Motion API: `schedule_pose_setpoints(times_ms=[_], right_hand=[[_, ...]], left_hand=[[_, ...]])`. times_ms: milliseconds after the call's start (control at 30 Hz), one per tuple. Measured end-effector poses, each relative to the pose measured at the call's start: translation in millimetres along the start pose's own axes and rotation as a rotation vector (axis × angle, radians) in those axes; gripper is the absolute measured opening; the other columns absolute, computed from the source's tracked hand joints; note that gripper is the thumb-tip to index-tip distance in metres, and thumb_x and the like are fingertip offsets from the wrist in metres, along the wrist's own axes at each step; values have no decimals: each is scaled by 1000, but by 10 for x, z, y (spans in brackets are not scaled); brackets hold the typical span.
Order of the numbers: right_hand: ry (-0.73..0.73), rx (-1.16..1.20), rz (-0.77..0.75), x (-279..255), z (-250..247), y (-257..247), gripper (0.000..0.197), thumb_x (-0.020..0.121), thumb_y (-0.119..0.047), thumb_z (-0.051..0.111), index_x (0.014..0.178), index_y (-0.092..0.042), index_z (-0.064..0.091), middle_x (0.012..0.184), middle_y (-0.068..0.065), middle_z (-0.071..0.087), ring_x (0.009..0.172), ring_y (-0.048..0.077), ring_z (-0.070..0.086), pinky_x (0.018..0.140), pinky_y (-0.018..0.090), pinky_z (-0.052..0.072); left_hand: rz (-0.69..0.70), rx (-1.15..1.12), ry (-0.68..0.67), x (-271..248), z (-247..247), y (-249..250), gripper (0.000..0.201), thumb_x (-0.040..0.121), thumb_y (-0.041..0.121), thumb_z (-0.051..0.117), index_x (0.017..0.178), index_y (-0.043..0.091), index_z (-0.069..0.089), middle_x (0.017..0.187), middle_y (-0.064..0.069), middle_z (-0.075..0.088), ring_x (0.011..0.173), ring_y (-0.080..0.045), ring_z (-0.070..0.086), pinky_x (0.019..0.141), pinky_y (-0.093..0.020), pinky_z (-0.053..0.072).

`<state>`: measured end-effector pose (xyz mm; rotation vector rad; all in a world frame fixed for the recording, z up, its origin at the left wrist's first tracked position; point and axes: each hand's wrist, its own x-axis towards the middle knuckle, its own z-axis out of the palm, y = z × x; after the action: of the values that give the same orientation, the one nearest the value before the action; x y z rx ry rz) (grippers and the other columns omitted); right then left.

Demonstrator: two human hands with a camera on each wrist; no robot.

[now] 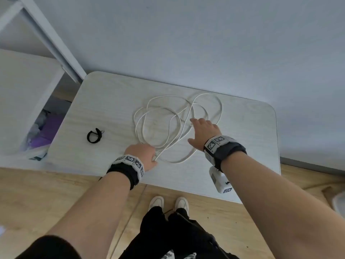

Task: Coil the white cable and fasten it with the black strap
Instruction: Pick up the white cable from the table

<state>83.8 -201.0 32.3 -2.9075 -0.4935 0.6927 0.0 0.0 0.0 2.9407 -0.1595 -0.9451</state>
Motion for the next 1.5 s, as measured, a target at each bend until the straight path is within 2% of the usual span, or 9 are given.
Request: schedule_pose_setpoints(times_ms=[367,567,700,800,933,1133,1267,1367,1500], right_hand=[[11,1,32,-9,-21,83,67,82,-35,55,139,-18,24,137,7,42,125,27,41,105,40,31],[76,59,28,-6,-210,84,67,82,-31,53,140,-19,23,138,6,41,126,26,39,106,39,30],[181,122,26,24,-483,39,68,84,-27,54,142,-20,18,141,7,37,128,28,38,106,41,31],[289,214,46,68,-733,-5,71,86,-27,55,143,-23,14,142,7,37,128,27,38,104,42,32],[396,303,9,106,-1108,-100,73,86,-26,54,144,-23,11,141,8,38,124,28,41,102,43,35],[503,421,-67,139,-1656,-301,72,87,-27,53,145,-22,10,143,8,37,128,27,39,104,44,36],[524,535,-116,136,-1942,-421,72,88,-29,54,145,-23,10,145,5,36,131,25,37,106,43,33],[497,652,-187,122,-2094,-500,69,89,-29,54,144,-23,14,145,4,38,131,22,38,107,39,33],[463,754,-326,58,-2259,-643,61,90,-30,53,142,-25,23,142,0,42,128,18,41,104,31,33]], left_hand=[[-27,-200,-27,125,-16,156,13,92,18,50,99,10,56,101,-8,63,92,-27,59,78,-33,46],[88,-602,166,84,-555,189,10,85,18,64,81,17,54,81,2,61,72,-15,57,62,-16,41],[185,-816,317,-7,-1159,199,16,82,15,69,75,20,55,73,4,63,63,-13,61,70,-25,47],[288,-970,400,-98,-1647,174,10,81,8,70,85,14,63,72,-1,65,63,-12,63,72,-28,53],[402,-1177,397,-288,-2232,168,30,89,1,58,113,18,62,67,5,63,81,-11,69,74,-21,55],[601,-1433,278,-652,-2929,134,32,92,-8,45,112,10,62,107,-3,67,93,-20,69,84,-26,54],[695,-1565,280,-913,-3364,165,32,91,-14,36,101,7,58,110,-10,71,67,-11,60,62,-18,49],[730,-1727,268,-1143,-3685,217,24,90,-3,34,89,8,55,89,-10,71,51,-9,37,48,-18,35],[852,-1599,246,-1357,-3993,308,31,95,36,38,75,15,49,54,4,47,45,-7,27,43,-18,27]])
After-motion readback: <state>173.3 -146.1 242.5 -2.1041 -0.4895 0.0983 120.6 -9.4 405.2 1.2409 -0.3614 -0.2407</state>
